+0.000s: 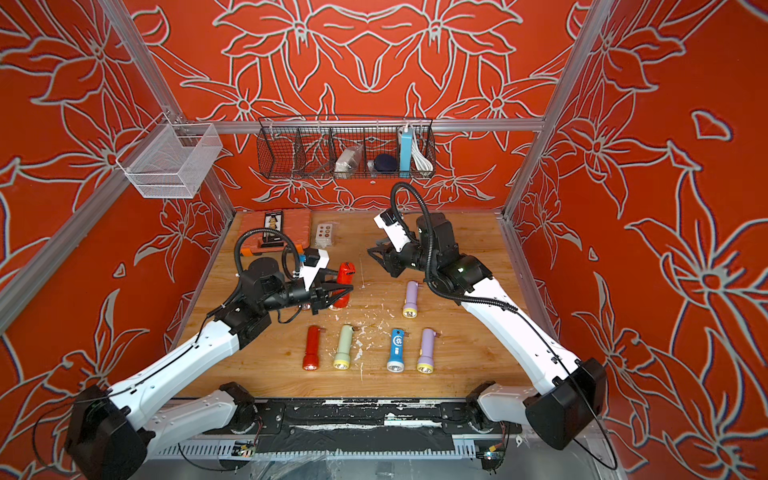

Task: Close the plug at the bottom of the flashlight
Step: Close the plug of the flashlight, then place the flashlight at the center of the board.

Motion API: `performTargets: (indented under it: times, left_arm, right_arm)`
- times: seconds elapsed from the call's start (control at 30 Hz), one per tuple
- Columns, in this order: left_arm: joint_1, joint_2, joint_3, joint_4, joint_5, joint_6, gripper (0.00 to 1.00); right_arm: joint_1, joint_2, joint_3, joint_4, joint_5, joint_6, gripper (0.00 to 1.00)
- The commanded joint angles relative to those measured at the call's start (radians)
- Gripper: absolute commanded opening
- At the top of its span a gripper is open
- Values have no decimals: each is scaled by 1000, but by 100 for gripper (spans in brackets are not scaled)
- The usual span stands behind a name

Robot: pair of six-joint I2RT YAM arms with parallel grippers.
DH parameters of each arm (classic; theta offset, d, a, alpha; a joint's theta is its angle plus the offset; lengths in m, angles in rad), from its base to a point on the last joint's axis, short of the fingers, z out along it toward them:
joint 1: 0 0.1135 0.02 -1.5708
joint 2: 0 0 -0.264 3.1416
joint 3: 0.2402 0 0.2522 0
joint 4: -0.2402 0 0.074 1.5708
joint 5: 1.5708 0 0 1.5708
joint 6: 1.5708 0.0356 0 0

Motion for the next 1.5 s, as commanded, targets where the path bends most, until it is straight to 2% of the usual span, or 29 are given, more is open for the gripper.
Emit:
performTargets:
  times: [0.0, 0.1, 0.2, 0.3, 0.5, 0.63, 0.83, 1.17, 1.3, 1.47]
  left_arm:
    - [-9, 54, 75, -41, -128, -73, 0]
    - [-15, 122, 125, -75, -207, -131, 0]
    - [-22, 199, 188, -134, -301, -205, 0]
    - [-43, 282, 281, -262, -439, -294, 0]
    - [-88, 472, 479, -509, -551, -423, 0]
    - [-105, 613, 608, -659, -550, -496, 0]
    - [-136, 777, 727, -766, -544, -511, 0]
    - [-143, 950, 856, -922, -596, -497, 2]
    - [-141, 989, 878, -940, -634, -493, 5]
    - [-139, 1037, 894, -933, -626, -529, 6]
  right_arm:
    - [-3, -39, -95, 62, 241, 16, 42]
    - [-10, -64, -184, 89, 346, 49, 47]
    - [-26, -80, -253, 104, 397, 87, 53]
    - [-48, -91, -288, 91, 410, 113, 58]
    - [-85, -137, -341, 60, 388, 149, 68]
    - [-114, -180, -366, 61, 390, 161, 81]
    - [-157, -235, -399, 80, 404, 207, 98]
    - [-183, -256, -422, 96, 370, 233, 98]
    - [-183, -249, -424, 103, 349, 234, 98]
    - [-183, -239, -422, 108, 338, 232, 98]
